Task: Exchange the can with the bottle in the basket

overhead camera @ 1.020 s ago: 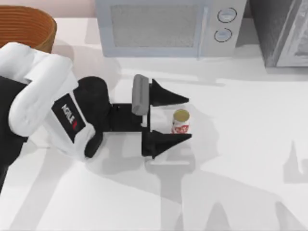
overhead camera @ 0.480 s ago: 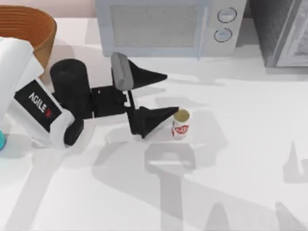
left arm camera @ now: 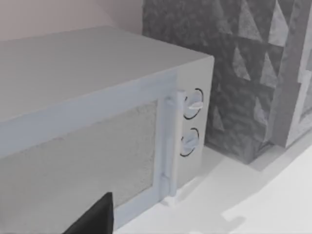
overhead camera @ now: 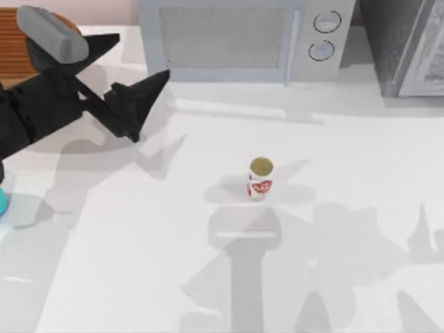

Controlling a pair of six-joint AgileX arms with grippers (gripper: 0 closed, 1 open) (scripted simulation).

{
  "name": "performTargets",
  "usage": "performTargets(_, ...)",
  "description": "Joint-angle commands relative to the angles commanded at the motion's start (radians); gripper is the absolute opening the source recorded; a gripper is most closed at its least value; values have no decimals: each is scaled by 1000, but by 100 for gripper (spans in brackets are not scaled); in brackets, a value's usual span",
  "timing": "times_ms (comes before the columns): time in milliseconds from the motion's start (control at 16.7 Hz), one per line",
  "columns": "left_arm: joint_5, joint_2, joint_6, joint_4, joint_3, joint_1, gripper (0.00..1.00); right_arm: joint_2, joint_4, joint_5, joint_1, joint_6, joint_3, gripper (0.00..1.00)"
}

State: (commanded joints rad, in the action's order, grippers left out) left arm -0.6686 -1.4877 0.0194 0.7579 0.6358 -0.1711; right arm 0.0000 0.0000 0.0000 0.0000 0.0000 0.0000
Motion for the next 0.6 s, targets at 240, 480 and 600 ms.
performTargets(240, 217, 498, 1, -252, -201, 69, 100, 0, 0, 0, 0, 0, 0, 100)
performTargets(480, 413, 953, -4, -476, -387, 120, 100, 0, 0, 0, 0, 0, 0, 100)
performTargets(600, 498, 1142, -7, -570, -468, 139, 100, 0, 0, 0, 0, 0, 0, 100)
